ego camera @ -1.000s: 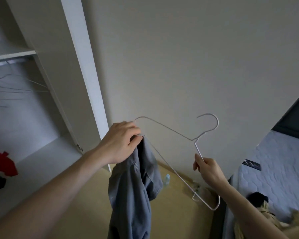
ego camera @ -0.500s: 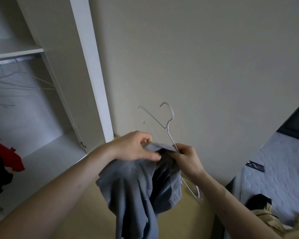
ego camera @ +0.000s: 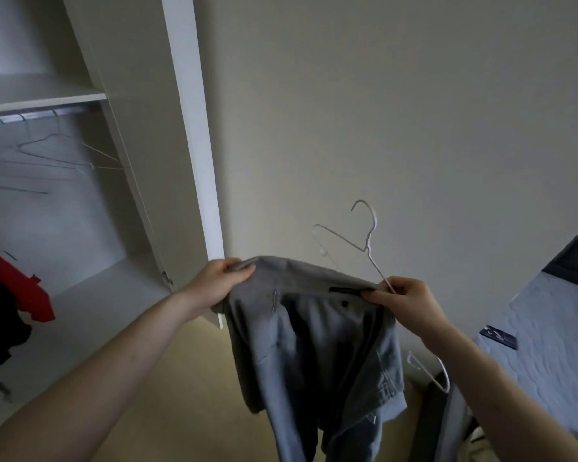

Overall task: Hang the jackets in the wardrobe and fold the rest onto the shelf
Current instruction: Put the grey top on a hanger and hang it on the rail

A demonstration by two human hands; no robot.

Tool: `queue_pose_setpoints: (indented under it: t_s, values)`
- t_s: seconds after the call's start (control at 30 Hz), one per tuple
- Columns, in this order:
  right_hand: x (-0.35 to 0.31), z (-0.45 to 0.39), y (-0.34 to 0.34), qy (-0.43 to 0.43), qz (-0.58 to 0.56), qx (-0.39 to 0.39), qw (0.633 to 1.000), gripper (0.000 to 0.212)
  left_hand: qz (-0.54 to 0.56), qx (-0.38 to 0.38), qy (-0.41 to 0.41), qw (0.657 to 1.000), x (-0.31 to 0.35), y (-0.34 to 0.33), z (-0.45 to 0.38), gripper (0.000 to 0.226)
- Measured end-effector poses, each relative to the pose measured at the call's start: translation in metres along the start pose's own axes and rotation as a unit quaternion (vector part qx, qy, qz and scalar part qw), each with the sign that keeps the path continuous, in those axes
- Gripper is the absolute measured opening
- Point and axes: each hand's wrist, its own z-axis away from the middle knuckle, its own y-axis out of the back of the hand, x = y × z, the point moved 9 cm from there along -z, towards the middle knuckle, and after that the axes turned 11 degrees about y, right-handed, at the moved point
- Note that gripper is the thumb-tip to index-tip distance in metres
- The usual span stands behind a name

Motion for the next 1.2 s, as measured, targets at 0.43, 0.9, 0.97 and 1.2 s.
queue_pose_setpoints:
  t_s: [0.43, 0.9, 0.97, 1.2]
  values:
    - [-0.049, 0.038, 0.042, 0.125, 0.025, -0.011, 0.992, 0.034, 0.031, 0.052, 0.067, 0.996, 0.061, 0.015, -0.016, 0.018]
    - [-0.062, 0.055, 0.022, 0.119, 0.087, -0.092, 0.985, 0.046, -0.092, 0.195, -0.024, 0.976, 0.068, 0.064, -0.032, 0.032]
    - [-0.06, 0.05, 0.011, 0.118, 0.1, -0.095, 0.983, 0.046, -0.097, 0.185, -0.041, 0.977, 0.075, 0.062, -0.029, 0.035]
    - [-0.063, 0.036, -0.032, 0.128, 0.084, -0.087, 0.984, 0.036, -0.138, 0.123, -0.118, 0.976, 0.113, 0.046, 0.001, 0.048]
